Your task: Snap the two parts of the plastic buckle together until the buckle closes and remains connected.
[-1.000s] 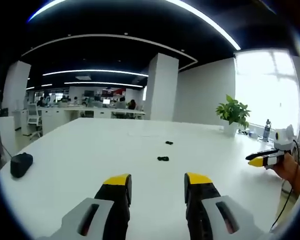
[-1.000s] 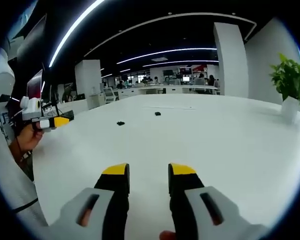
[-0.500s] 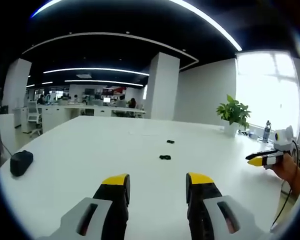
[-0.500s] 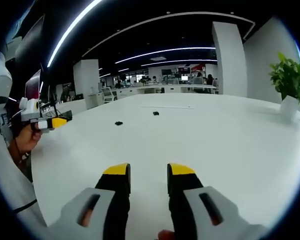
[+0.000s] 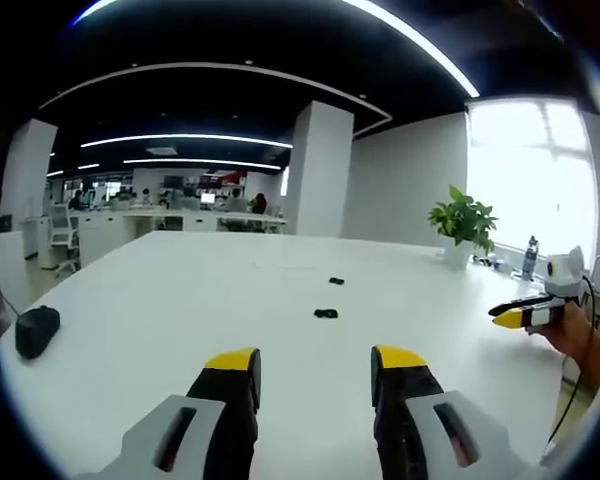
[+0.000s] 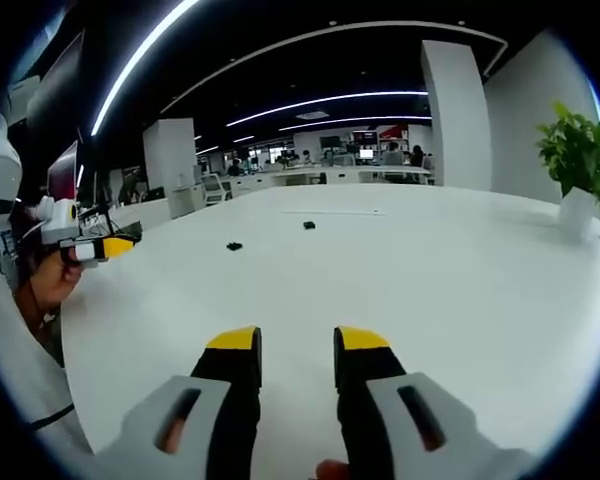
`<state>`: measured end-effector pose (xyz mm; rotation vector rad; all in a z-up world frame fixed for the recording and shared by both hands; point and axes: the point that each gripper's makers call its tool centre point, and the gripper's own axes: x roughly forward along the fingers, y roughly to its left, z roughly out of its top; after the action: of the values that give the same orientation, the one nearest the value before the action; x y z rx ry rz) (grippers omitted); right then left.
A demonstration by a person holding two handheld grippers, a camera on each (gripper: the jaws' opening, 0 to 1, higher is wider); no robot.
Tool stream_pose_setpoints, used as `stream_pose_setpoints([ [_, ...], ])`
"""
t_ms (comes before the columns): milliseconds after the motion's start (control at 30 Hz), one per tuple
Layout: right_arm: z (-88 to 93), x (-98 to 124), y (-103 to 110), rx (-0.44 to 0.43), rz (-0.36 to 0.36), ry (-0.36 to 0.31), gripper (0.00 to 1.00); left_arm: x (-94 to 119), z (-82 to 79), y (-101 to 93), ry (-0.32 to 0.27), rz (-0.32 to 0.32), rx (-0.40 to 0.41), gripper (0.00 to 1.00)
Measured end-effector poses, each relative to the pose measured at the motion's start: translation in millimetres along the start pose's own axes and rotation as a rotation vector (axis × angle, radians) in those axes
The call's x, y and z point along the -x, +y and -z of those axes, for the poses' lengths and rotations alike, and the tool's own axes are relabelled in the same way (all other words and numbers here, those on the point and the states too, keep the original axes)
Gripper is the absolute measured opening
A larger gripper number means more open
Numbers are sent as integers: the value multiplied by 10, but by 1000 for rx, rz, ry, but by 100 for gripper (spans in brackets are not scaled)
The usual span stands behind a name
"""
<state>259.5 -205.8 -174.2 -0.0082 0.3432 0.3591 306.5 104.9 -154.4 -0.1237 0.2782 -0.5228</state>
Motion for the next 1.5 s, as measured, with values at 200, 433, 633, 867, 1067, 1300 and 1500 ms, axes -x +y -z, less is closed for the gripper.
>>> stream_pose_setpoints([
  [200, -21, -23, -20, 6, 8, 5, 28, -55, 10, -1, 9, 14, -2, 44],
  [433, -31, -67, -46, 3, 9, 8, 27, -87, 5, 22, 16, 16, -13, 44],
  [633, -62, -128, -92, 12, 21, 15, 27, -127, 10, 22, 23, 23, -17, 44],
  [867, -127, -222, -118, 40, 27, 21, 27, -181, 12, 14, 27, 36, -19, 44],
  [1067, -176, -358, -109, 60, 17, 35, 27, -212, 15, 27, 28, 44, -18, 44],
  [1300, -220, -453, -126, 75, 19, 41, 26, -232, 41, 53, 35, 45, -22, 44],
  [1500, -274, -515, -153, 91, 25, 37, 26, -259, 34, 71, 40, 41, -24, 44],
])
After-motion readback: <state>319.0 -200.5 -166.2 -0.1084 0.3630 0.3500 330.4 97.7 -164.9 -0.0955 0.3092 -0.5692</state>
